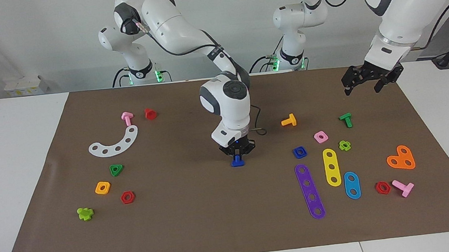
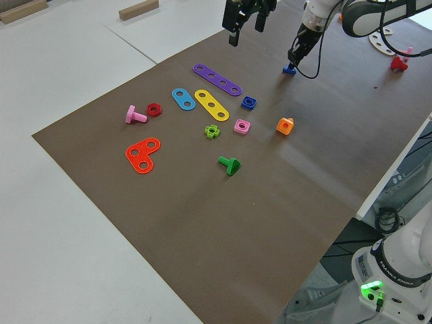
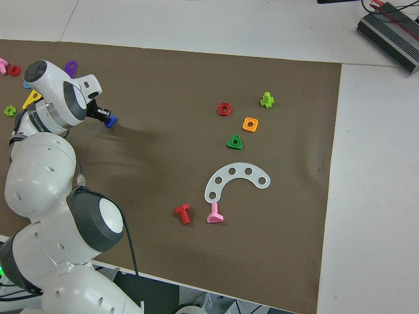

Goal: Unscrew and place screws in storage area

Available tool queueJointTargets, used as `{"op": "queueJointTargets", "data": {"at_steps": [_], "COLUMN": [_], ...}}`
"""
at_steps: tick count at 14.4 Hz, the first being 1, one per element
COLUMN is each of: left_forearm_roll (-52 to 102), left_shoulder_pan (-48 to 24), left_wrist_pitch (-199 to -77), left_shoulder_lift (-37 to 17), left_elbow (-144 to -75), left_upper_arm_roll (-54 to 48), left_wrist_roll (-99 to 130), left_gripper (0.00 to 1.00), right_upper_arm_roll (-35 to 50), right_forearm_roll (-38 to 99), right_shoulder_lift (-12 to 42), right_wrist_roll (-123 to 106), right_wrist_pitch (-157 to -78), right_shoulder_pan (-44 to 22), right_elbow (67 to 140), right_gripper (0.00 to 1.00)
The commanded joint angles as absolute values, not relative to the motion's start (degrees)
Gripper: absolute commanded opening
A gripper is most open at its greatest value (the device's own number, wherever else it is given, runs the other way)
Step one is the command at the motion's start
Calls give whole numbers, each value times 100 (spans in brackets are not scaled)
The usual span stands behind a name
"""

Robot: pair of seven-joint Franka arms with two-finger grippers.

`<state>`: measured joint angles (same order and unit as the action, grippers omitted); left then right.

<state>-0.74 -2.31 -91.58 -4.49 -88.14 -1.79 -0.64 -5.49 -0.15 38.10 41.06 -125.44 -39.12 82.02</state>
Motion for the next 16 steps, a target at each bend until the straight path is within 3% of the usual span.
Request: {"op": "queueJointTargets", "data": {"at_steps": [1, 3, 7, 16], "left_forearm_roll": [-167, -167, -167, -167], "left_shoulder_pan": [-193, -193, -193, -193], "left_wrist_pitch": [-9229, -9246, -9246, -9246], "left_shoulder_lift": [-229, -229, -229, -229], "left_elbow": [-9070, -9070, -9070, -9070], "left_upper_arm_roll": [-158, -158, -158, -158], "left_wrist_roll": [-88, -88, -79, -79], "left_gripper": [100, 100, 100, 100], "right_upper_arm_roll": [-580, -571, -563, -554], "right_forearm_roll": [-79, -79, 17, 554], "right_shoulder_lift": [3369, 2711, 1417, 1072], "right_wrist_roll": [3955, 3781, 2192, -7], "right_wrist_pitch": [-12358, -12314, -12331, -13569], "right_shoulder_pan": [-3719, -3281, -2288, -810], "right_elbow": [8305, 8698, 10236, 12013], "right_gripper": [0, 0, 0, 0]}}
